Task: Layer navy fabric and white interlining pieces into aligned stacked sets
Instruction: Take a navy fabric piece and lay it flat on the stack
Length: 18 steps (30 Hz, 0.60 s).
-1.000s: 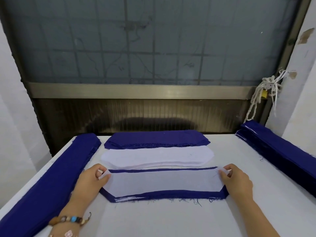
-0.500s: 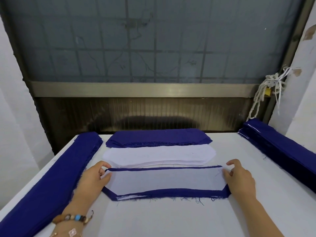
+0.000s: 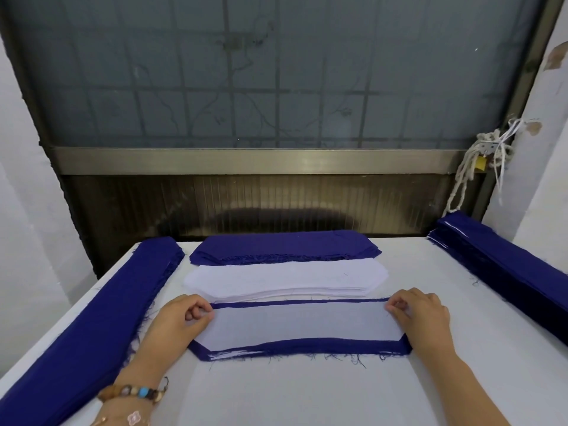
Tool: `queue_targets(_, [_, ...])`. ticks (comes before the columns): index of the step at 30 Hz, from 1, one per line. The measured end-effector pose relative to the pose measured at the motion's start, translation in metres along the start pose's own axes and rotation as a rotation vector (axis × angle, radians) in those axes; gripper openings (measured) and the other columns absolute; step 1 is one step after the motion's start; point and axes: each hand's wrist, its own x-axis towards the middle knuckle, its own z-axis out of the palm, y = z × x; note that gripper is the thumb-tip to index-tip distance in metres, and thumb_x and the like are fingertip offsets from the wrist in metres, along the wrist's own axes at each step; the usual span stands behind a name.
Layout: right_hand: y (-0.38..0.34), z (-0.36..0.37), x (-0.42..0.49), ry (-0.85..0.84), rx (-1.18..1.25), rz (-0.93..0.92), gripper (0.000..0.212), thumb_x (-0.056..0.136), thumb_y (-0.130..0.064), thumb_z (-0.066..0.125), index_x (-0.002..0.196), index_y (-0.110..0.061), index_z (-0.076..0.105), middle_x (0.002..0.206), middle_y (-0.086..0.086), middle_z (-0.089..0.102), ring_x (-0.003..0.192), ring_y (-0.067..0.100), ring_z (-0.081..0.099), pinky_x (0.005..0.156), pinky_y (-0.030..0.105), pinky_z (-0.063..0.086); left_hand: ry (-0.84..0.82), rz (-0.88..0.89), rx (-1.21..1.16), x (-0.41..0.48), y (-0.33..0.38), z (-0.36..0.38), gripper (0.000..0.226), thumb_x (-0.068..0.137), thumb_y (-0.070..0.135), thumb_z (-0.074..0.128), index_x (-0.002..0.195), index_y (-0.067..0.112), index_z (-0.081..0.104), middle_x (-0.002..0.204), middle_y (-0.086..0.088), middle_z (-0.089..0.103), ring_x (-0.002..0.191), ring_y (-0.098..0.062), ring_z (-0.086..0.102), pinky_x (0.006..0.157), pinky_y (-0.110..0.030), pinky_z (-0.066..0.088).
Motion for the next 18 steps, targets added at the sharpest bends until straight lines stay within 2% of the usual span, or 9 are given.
queue_targets(4, [0.0, 0.0, 0.001, -0.005, 0.006, -0.001, 0.014, 0.087, -0.021, 0.066, 0.076, -0.028, 0.064, 0.079, -0.011, 0.058, 0.079, 0.015, 0.046, 0.07, 0.03, 0.032, 0.023, -0.018, 0.01, 0.002, -0.002, 0.002, 0.015, 0.084, 0.01, 0.071, 0.077, 0.023, 0.067, 0.073, -0.001, 0.059, 0.07, -0.017, 0.053, 0.063, -0.021, 0.044])
queue_targets(8, [-0.002, -0.001, 0.008, -0.018, -0.047, 0.001, 0.011, 0.09, -0.021, 0.061, 0.08, -0.025, 0.064, 0.08, -0.009, 0.061, 0.081, 0.018, 0.049, 0.072, 0.032, 0.037, -0.002, -0.113, 0.07, 0.012, -0.001, 0.004, 0.013, 0.087, 0.021, 0.067, 0.075, 0.025, 0.065, 0.069, 0.0, 0.061, 0.068, -0.019, 0.055, 0.068, -0.036, 0.05])
queue_targets(11, [-0.009, 0.001, 0.02, -0.015, -0.097, -0.023, 0.01, 0.094, -0.021, 0.057, 0.088, -0.024, 0.064, 0.086, -0.007, 0.065, 0.083, 0.018, 0.049, 0.074, 0.032, 0.04, -0.01, -0.188, 0.216, 0.031, 0.008, 0.004, 0.016, 0.091, 0.032, 0.061, 0.076, 0.026, 0.063, 0.074, 0.006, 0.063, 0.071, -0.013, 0.058, 0.069, -0.033, 0.052])
queue_targets(13, [-0.015, 0.003, 0.032, -0.004, -0.099, -0.027, 0.009, 0.095, -0.022, 0.055, 0.093, -0.023, 0.064, 0.09, -0.005, 0.065, 0.085, 0.017, 0.049, 0.074, 0.031, 0.041, 0.076, -0.189, 0.248, 0.044, 0.017, 0.007, 0.015, 0.093, 0.034, 0.058, 0.082, 0.025, 0.063, 0.082, 0.006, 0.065, 0.075, -0.011, 0.059, 0.071, -0.032, 0.053])
queue_targets(16, [-0.026, 0.012, 0.049, 0.015, -0.066, -0.009, 0.01, 0.096, -0.022, 0.054, 0.101, -0.023, 0.063, 0.1, -0.002, 0.065, 0.089, 0.015, 0.051, 0.079, 0.029, 0.046, 0.232, -0.142, 0.286, 0.062, 0.024, 0.019, 0.007, 0.093, 0.026, 0.058, 0.088, 0.024, 0.062, 0.093, 0.003, 0.063, 0.082, -0.015, 0.057, 0.072, -0.033, 0.054])
queue_targets(18, [-0.035, 0.022, 0.058, 0.007, -0.032, -0.001, 0.014, 0.095, -0.024, 0.055, 0.107, -0.022, 0.062, 0.107, -0.001, 0.063, 0.094, 0.014, 0.052, 0.084, 0.027, 0.048, 0.269, -0.123, 0.323, 0.072, 0.026, 0.029, 0.003, 0.093, 0.025, 0.058, 0.092, 0.024, 0.062, 0.099, 0.001, 0.063, 0.089, -0.017, 0.054, 0.076, -0.033, 0.051])
